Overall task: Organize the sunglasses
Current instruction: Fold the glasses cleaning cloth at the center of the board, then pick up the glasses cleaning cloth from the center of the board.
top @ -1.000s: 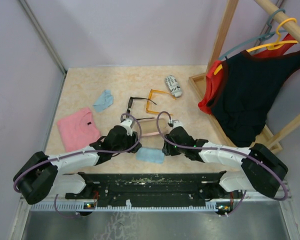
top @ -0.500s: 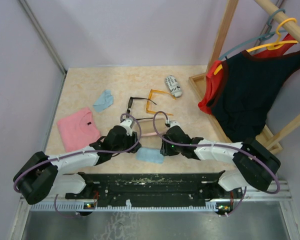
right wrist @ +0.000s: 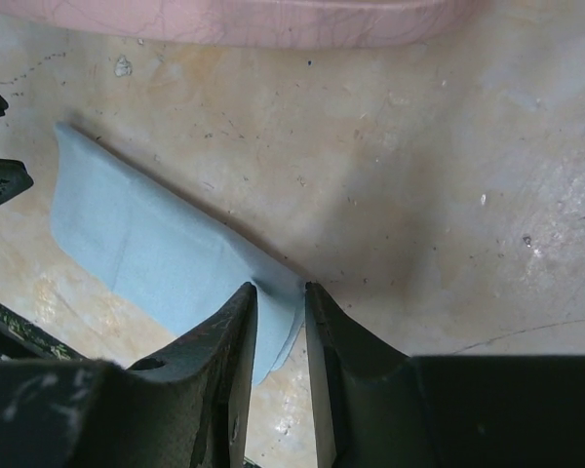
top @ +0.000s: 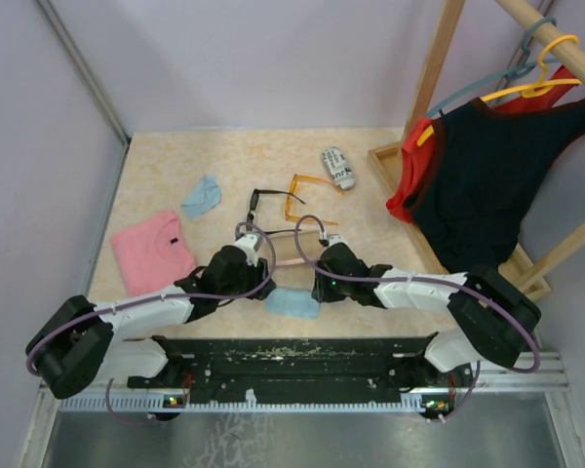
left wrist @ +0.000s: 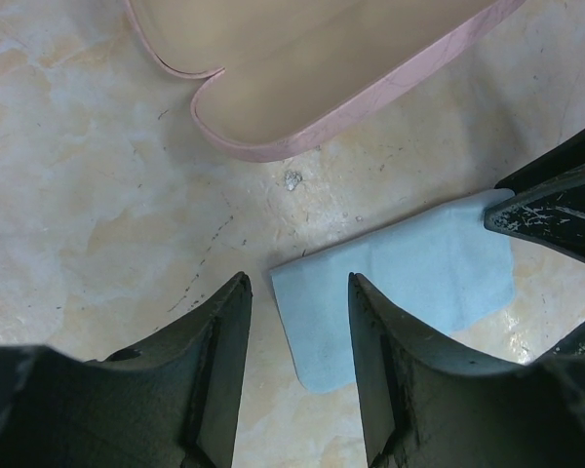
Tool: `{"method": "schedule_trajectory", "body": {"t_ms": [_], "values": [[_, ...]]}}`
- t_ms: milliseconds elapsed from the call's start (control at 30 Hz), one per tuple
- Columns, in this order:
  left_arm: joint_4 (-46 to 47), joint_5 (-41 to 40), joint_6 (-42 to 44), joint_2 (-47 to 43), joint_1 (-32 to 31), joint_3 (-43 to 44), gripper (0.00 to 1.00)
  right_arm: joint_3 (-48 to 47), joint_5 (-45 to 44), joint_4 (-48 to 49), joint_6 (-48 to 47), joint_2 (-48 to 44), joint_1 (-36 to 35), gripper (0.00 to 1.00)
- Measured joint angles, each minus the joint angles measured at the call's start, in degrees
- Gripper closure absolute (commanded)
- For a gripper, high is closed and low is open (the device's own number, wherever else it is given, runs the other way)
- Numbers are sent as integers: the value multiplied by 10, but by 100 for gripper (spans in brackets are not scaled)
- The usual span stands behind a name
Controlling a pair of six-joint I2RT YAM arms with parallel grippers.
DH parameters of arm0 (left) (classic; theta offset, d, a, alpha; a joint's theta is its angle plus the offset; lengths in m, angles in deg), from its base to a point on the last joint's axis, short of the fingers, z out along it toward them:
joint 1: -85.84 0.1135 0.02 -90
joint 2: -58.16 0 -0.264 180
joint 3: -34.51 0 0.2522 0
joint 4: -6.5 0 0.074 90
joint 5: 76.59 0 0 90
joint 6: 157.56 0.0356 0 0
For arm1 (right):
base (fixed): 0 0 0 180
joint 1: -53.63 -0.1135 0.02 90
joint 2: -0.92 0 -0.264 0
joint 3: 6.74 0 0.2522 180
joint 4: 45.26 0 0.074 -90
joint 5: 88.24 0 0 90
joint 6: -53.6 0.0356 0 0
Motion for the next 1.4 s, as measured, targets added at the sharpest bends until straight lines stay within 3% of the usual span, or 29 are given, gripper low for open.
{"method": "schedule_trajectory", "body": {"t_ms": [200,433,633,1000,1400], "values": [[0,7,0,0,0,-1,49,-7,0,0,0,9,0,82],[0,12,0,0,0,-2,45,-7,2,0,1,13,0,100],[0,13,0,0,0,-7,44,-7,3,2,2,15,0,100],[-2,23,2,42,1,7,51,-7,3,2,2,15,0,100],[-72,-8,11,71,-23,56,56,-7,3,3,2,15,0,100]]}}
